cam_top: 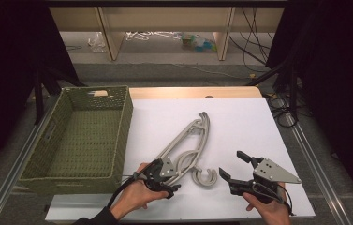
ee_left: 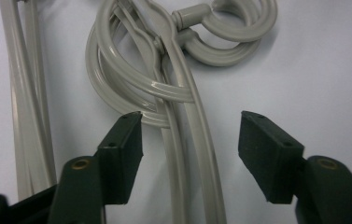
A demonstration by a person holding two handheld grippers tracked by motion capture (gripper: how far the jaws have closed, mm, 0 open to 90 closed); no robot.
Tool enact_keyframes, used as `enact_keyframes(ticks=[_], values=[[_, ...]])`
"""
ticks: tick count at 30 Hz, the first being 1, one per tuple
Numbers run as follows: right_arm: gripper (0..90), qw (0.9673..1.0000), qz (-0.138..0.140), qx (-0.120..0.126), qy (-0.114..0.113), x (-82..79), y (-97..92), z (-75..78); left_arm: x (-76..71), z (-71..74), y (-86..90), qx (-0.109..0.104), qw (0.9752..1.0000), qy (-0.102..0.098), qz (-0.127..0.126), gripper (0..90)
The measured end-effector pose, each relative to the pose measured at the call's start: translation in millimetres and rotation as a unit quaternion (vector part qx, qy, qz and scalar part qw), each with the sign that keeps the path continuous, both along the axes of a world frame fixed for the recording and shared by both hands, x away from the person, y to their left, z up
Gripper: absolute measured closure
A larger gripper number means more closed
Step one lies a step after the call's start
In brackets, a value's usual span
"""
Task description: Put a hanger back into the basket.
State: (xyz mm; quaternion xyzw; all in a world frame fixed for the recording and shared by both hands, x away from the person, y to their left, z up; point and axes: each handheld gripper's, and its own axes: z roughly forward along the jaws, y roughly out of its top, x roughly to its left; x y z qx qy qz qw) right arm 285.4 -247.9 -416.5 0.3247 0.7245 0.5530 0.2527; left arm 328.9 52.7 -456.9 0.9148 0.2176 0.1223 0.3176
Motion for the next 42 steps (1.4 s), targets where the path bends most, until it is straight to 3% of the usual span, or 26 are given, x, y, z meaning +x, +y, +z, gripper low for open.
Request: enact_keyframes(ticks=[2, 5, 8, 16, 19, 21, 23, 27, 29, 30, 31, 32, 33, 34, 35, 36, 39, 40, 41, 42], values=[[18.9, 1.0000, 0.001, -0.001, -0.002, 0.2, -0.1, 0.2, 2.0, -0.5, -3.8, 0.007, 1.0000, 0.006, 0.000, 48.8], [19.0, 1.0000, 0.001, -0.003, 0.001, -0.4, 0.1, 0.4, 3.3, -3.5, -8.8, 0.034, 0.9994, -0.005, -0.001, 54.8], [19.3, 1.0000, 0.000, -0.003, -0.002, -0.2, 1.3, 0.0, 5.8, -6.5, -13.3, 0.052, 0.9986, -0.002, 0.000, 58.1], [19.9, 0.9999, 0.004, -0.008, -0.013, 0.9, 1.4, 0.2, 0.6, -4.6, -19.6, 0.076, 0.9968, -0.025, 0.002, 66.6], [20.0, 0.9999, 0.007, -0.007, -0.014, 0.9, 1.0, 0.4, -1.0, -1.4, -19.9, 0.078, 0.9967, -0.025, 0.003, 69.1], [20.1, 0.9998, 0.009, -0.006, -0.015, 1.2, 1.1, 0.4, -3.1, 3.8, -19.6, 0.066, 0.9975, -0.025, 0.002, 75.8], [20.3, 0.9999, 0.011, -0.002, -0.003, -0.4, 2.1, 0.6, -3.2, 9.5, -17.6, 0.058, 0.9982, -0.018, 0.001, 76.3], [20.3, 0.9999, 0.011, -0.007, -0.002, -0.8, 0.7, 1.7, -4.1, 13.8, -14.3, 0.045, 0.9990, -0.002, 0.000, 77.5], [20.4, 0.9999, 0.009, -0.007, -0.003, -0.8, 0.3, 2.1, -5.6, 18.9, -10.9, 0.035, 0.9993, -0.013, 0.005, 77.7], [20.4, 0.9999, 0.011, 0.004, -0.006, 0.0, 1.2, 1.3, -5.4, 22.1, -8.6, 0.028, 0.9995, -0.013, 0.008, 77.9], [20.4, 0.9999, 0.008, -0.003, -0.007, -0.4, -0.4, 2.5, -5.6, 24.6, -6.6, 0.024, 0.9995, -0.016, 0.015, 78.1], [20.6, 1.0000, 0.005, -0.004, -0.005, -0.7, -2.0, 4.0, -4.3, 30.5, -0.8, 0.004, 0.9997, -0.012, 0.022, 78.7], [20.6, 0.9999, 0.006, 0.006, -0.011, 0.3, -2.1, 3.4, -4.3, 30.5, -0.8, 0.004, 0.9997, -0.012, 0.022, 79.2], [20.7, 0.9997, 0.001, 0.001, -0.025, 1.7, -4.2, 4.2, -2.4, 35.7, 6.9, -0.014, 0.9990, -0.021, 0.036, 80.3], [20.7, 0.9997, 0.001, 0.001, -0.025, 1.7, -4.2, 4.2, -2.4, 35.7, 6.9, -0.014, 0.9990, -0.021, 0.036, 81.2], [21.0, 0.9999, -0.002, 0.009, -0.013, 0.2, -5.4, 5.5, -0.5, 39.1, 13.1, -0.028, 0.9984, -0.026, 0.040, 81.2], [21.5, 0.9997, -0.008, 0.013, -0.019, 0.0, -7.7, 7.2, 2.9, 47.2, 24.7, -0.051, 0.9973, -0.019, 0.049, 81.5], [21.6, 0.9996, -0.008, 0.018, -0.021, 0.0, -8.4, 7.9, 4.3, 49.3, 27.9, -0.071, 0.9961, -0.005, 0.052, 81.5], [21.6, 0.9989, -0.001, 0.030, -0.037, 2.4, -8.8, 7.8, 4.9, 50.7, 29.9, -0.080, 0.9952, 0.000, 0.056, 81.5], [21.6, 0.9991, -0.005, 0.020, -0.036, 2.0, -11.4, 9.2, 5.7, 52.0, 31.7, -0.085, 0.9949, -0.002, 0.055, 81.4]])
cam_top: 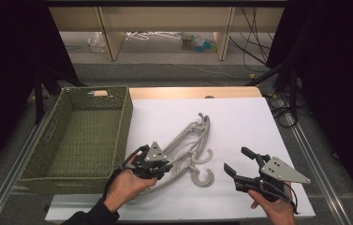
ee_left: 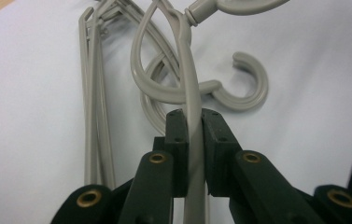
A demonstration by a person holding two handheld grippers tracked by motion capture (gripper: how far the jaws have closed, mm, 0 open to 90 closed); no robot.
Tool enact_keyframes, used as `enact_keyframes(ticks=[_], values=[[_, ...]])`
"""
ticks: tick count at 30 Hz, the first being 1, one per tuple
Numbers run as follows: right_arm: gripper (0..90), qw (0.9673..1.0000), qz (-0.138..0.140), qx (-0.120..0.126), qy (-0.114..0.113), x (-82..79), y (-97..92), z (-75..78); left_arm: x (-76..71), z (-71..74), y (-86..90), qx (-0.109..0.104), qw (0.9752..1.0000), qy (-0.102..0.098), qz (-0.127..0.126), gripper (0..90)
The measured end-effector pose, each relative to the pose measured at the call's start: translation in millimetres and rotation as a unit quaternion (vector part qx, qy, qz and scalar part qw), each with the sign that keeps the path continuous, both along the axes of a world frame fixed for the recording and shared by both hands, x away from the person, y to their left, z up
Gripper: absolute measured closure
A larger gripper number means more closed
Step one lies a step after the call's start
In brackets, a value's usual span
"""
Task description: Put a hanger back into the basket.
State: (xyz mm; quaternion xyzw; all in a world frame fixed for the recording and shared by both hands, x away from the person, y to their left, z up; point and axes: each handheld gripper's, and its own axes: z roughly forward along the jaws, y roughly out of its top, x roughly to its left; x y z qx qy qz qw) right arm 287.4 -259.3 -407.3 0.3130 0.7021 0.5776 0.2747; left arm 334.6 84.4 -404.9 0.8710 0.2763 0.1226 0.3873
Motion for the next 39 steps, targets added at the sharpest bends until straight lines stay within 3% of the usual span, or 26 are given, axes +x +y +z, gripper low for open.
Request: enact_keyframes(ticks=[5, 8, 10, 11, 13, 15, 16, 17, 20, 21, 22, 25, 26, 27, 29, 31, 34, 36, 37, 38, 39], values=[[21.8, 0.9998, -0.007, 0.007, 0.019, 1.1, -1.6, -1.8, 0.6, 5.2, 7.7, -0.038, 0.9992, 0.013, 0.002, 81.3], [22.2, 0.9971, -0.038, -0.059, 0.029, 3.7, -3.6, -5.9, 0.6, 9.3, 15.2, -0.070, 0.9973, 0.022, 0.002, 81.3], [22.2, 0.9969, -0.030, -0.063, 0.036, 6.8, -2.0, -10.4, -1.6, 12.4, 19.0, -0.094, 0.9952, 0.028, 0.008, 81.3], [22.1, 0.9966, -0.027, -0.066, 0.041, 6.9, -0.6, -11.0, -2.2, 14.1, 21.5, -0.105, 0.9939, 0.031, 0.004, 81.3], [21.8, 0.9963, -0.011, -0.078, 0.033, 9.0, 4.9, -11.7, -5.3, 18.8, 26.4, -0.141, 0.9888, 0.048, 0.000, 81.4], [21.8, 0.9965, -0.009, -0.076, 0.033, 9.3, 6.3, -11.9, -9.9, 22.1, 27.3, -0.154, 0.9868, 0.050, -0.007, 81.3], [21.8, 0.9967, -0.007, -0.076, 0.027, 10.8, 10.2, -11.8, -13.0, 22.4, 27.7, -0.165, 0.9840, 0.063, -0.020, 81.3], [21.8, 0.9967, -0.007, -0.076, 0.027, 10.8, 10.2, -11.8, -13.0, 22.4, 27.7, -0.165, 0.9840, 0.063, -0.020, 81.3], [21.8, 0.9967, 0.008, -0.081, 0.003, 8.2, 15.1, -7.2, -21.5, 13.2, 24.8, -0.186, 0.9771, 0.095, -0.041, 81.4], [21.8, 0.9967, 0.008, -0.081, 0.003, 8.2, 15.1, -7.2, -21.5, 13.2, 24.8, -0.186, 0.9771, 0.095, -0.041, 81.3], [21.9, 0.9963, 0.013, -0.084, 0.002, 7.8, 16.4, -7.1, -24.9, 9.5, 23.4, -0.186, 0.9753, 0.108, -0.048, 81.3], [24.5, 0.9928, 0.044, -0.112, 0.002, 8.3, 24.0, -10.3, -31.6, -2.3, 21.0, -0.190, 0.9704, 0.130, -0.072, 81.3], [24.5, 0.9928, 0.044, -0.112, 0.002, 8.3, 24.0, -10.3, -31.6, -2.3, 21.0, -0.190, 0.9704, 0.130, -0.072, 81.3], [25.3, 0.9914, 0.052, -0.120, 0.004, 8.2, 25.1, -10.7, -32.6, -5.2, 21.1, -0.198, 0.9672, 0.138, -0.077, 81.3], [29.3, 0.9851, 0.089, -0.147, 0.012, 10.3, 28.8, -14.0, -33.3, -8.3, 21.6, -0.196, 0.9670, 0.139, -0.085, 81.3], [30.8, 0.9835, 0.098, -0.152, 0.013, 11.2, 30.3, -15.3, -34.0, -12.4, 21.7, -0.194, 0.9657, 0.146, -0.091, 81.3], [37.0, 0.9747, 0.140, -0.174, 0.014, 16.3, 35.3, -18.9, -34.8, -15.0, 20.4, -0.192, 0.9648, 0.148, -0.103, 81.3], [42.0, 0.9685, 0.160, -0.191, 0.012, 19.3, 37.5, -20.6, -34.1, -15.1, 20.3, -0.187, 0.9660, 0.142, -0.108, 81.3], [44.3, 0.9602, 0.186, -0.208, 0.019, 23.6, 40.4, -23.0, -33.3, -15.8, 20.9, -0.189, 0.9655, 0.143, -0.109, 81.2], [44.3, 0.9602, 0.186, -0.208, 0.019, 23.6, 40.4, -23.0, -33.5, -16.1, 21.3, -0.187, 0.9657, 0.145, -0.106, 81.2], [46.0, 0.9576, 0.191, -0.215, 0.015, 25.2, 41.3, -23.9, -32.9, -17.6, 21.7, -0.187, 0.9655, 0.144, -0.110, 81.2]])
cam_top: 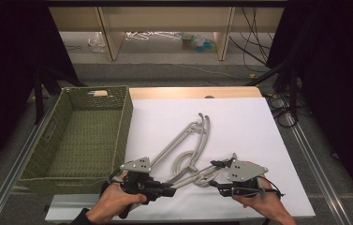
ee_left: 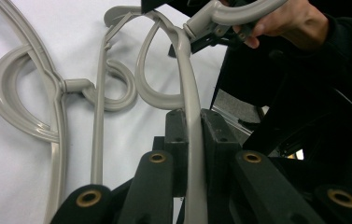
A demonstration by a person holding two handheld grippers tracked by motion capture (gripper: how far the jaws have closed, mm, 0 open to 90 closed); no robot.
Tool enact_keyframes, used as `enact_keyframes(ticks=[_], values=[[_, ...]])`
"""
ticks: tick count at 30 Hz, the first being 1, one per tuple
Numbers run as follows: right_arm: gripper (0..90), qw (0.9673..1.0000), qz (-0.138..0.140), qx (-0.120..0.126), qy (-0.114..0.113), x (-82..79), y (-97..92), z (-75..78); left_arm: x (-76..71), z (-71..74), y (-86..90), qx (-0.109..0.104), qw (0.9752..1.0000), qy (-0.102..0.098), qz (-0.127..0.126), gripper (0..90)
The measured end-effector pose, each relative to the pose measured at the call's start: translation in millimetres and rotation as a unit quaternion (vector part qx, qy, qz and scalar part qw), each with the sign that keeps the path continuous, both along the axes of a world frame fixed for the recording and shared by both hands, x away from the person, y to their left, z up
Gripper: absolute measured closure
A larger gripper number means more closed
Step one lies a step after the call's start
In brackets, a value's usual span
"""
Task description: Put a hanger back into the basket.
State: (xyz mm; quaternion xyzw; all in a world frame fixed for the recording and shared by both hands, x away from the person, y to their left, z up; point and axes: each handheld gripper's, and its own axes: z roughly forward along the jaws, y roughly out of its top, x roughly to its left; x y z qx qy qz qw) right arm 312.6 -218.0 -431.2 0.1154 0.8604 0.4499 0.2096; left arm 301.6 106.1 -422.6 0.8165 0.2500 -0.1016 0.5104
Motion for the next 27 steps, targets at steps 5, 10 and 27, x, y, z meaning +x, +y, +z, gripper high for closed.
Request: enact_keyframes(ticks=[5, 10, 27], values=[[61.0, 0.9979, 0.054, -0.036, -0.004, 13.6, 4.5, -1.0, 1.2, -4.3, 0.0, 0.010, 0.9999, -0.005, -0.008, 81.1], [66.9, 0.9918, 0.109, -0.063, -0.020, 21.5, 7.8, 1.7, 1.0, -6.0, -2.8, 0.034, 0.9987, -0.039, -0.002, 74.3], [78.9, 0.9726, 0.191, -0.123, -0.049, 15.3, 12.4, 17.3, 2.5, 19.2, -55.0, 0.166, 0.9624, -0.206, -0.062, 68.1]])
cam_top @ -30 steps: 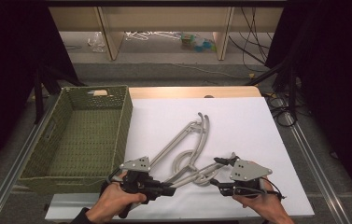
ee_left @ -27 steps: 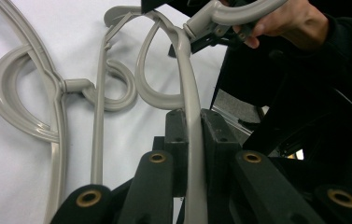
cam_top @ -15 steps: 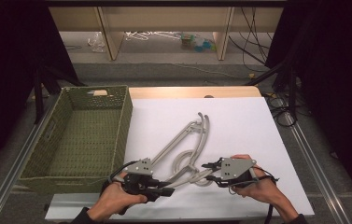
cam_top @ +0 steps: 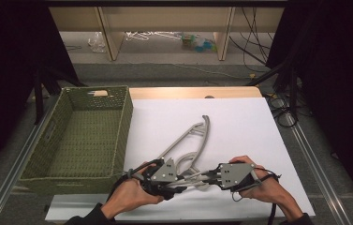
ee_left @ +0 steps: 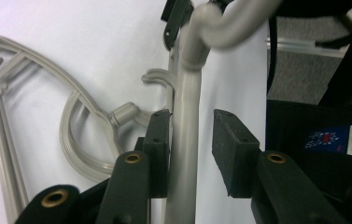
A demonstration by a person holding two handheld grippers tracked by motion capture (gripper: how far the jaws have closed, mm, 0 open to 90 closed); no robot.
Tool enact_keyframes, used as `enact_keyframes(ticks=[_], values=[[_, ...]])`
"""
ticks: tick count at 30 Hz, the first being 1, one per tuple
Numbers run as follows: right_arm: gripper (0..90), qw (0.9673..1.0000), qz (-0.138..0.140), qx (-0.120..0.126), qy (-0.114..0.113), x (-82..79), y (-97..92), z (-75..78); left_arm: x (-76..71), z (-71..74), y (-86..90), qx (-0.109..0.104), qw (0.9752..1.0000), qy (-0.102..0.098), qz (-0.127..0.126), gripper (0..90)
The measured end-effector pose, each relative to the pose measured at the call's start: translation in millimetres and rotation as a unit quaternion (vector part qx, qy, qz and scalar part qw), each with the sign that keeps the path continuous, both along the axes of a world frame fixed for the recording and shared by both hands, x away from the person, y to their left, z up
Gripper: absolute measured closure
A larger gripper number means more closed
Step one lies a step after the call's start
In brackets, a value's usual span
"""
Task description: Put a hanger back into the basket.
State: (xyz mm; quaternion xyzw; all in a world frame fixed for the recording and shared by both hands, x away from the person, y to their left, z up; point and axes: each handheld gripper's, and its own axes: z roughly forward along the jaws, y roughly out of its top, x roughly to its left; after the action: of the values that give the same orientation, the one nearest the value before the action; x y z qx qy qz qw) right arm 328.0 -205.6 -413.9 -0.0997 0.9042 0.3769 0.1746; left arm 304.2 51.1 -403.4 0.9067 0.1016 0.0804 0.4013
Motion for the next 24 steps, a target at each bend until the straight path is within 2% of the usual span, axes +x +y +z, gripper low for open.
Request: enact_keyframes(ticks=[5, 6, 7, 10, 11, 12, 13, 14, 15, 16, 19, 20, 22, 24], values=[[78.7, 1.0000, 0.004, -0.002, -0.007, -2.1, -1.6, 6.0, 2.8, 3.5, -6.6, 0.023, 0.9996, -0.016, -0.007, 75.4], [78.7, 1.0000, 0.001, -0.001, -0.005, -3.3, -1.7, 7.1, 2.1, 3.5, -8.2, 0.020, 0.9997, -0.017, -0.004, 76.7], [78.7, 0.9999, 0.005, -0.005, -0.015, -2.9, -1.5, 8.7, 1.2, 4.3, -8.7, 0.024, 0.9995, -0.020, -0.006, 77.4], [77.7, 0.9999, 0.004, 0.001, -0.011, -4.7, -1.8, 9.8, -2.1, 10.1, -7.5, 0.034, 0.9989, -0.028, -0.015, 78.7], [76.6, 0.9998, -0.005, 0.016, -0.006, -5.4, -2.5, 11.8, -4.5, 14.0, -6.9, 0.022, 0.9993, -0.030, -0.005, 78.8], [76.6, 0.9998, -0.005, 0.016, -0.006, -5.4, -2.5, 11.8, -4.5, 14.0, -6.9, 0.022, 0.9993, -0.030, -0.005, 78.8], [72.7, 0.9993, -0.016, 0.033, 0.008, -7.4, -2.3, 14.8, -4.3, 20.5, -3.6, 0.025, 0.9991, -0.034, -0.005, 78.9], [72.7, 0.9993, -0.016, 0.033, 0.008, -7.4, -2.3, 14.8, -4.3, 20.5, -3.6, 0.025, 0.9991, -0.034, -0.005, 78.9], [59.3, 0.9974, -0.038, 0.061, 0.011, -9.0, -3.1, 21.0, -4.4, 23.6, -1.0, 0.024, 0.9993, -0.030, 0.001, 78.9], [59.3, 0.9974, -0.038, 0.061, 0.011, -9.0, -3.1, 21.0, -4.1, 25.0, 0.7, 0.021, 0.9994, -0.028, 0.004, 78.9], [48.8, 0.9931, -0.075, 0.089, 0.016, -11.4, -6.2, 31.0, -2.5, 29.9, 7.5, 0.013, 0.9996, -0.018, 0.016, 78.9], [42.3, 0.9875, -0.109, 0.114, 0.007, -14.9, -9.5, 38.4, -1.7, 30.3, 9.0, 0.007, 0.9997, -0.010, 0.021, 78.9], [42.1, 0.9866, -0.108, 0.121, 0.015, -16.5, -10.6, 40.6, -0.8, 29.7, 9.2, 0.003, 0.9997, -0.007, 0.024, 78.9], [39.3, 0.9845, -0.119, 0.129, 0.010, -20.0, -12.5, 44.9, 0.9, 28.1, 9.1, -0.001, 0.9997, 0.001, 0.026, 78.9]])
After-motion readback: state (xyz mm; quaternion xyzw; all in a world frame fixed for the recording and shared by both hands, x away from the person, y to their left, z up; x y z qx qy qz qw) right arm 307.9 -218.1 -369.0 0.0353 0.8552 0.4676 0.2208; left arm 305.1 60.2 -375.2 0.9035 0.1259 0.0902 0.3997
